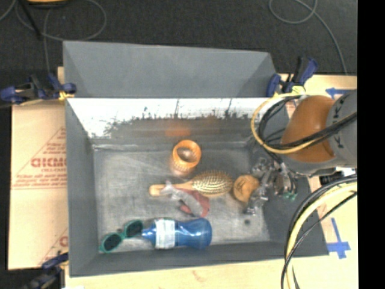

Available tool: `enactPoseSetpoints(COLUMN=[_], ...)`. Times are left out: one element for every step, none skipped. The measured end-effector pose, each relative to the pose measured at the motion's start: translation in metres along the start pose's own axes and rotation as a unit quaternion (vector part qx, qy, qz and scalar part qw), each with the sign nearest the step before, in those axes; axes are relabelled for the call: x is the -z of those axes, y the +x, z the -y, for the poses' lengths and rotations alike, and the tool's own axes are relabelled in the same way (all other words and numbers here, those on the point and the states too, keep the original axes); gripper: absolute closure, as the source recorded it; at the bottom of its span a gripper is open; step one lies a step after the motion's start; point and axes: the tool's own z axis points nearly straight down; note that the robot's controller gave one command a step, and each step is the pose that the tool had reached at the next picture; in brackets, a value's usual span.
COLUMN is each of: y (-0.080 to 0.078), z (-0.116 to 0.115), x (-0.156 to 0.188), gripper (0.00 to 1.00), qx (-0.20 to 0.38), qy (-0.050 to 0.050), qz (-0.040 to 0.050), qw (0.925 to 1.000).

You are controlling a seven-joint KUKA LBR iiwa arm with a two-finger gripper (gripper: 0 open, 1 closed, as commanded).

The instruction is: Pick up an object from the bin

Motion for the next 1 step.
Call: enactPoseSetpoints(y=[-0.0021], z=[-0.0056], x=[0.1832], gripper=[1.00], qx=[0.032], qy=[-0.001], qz=[0.0027], qw=[0.9995])
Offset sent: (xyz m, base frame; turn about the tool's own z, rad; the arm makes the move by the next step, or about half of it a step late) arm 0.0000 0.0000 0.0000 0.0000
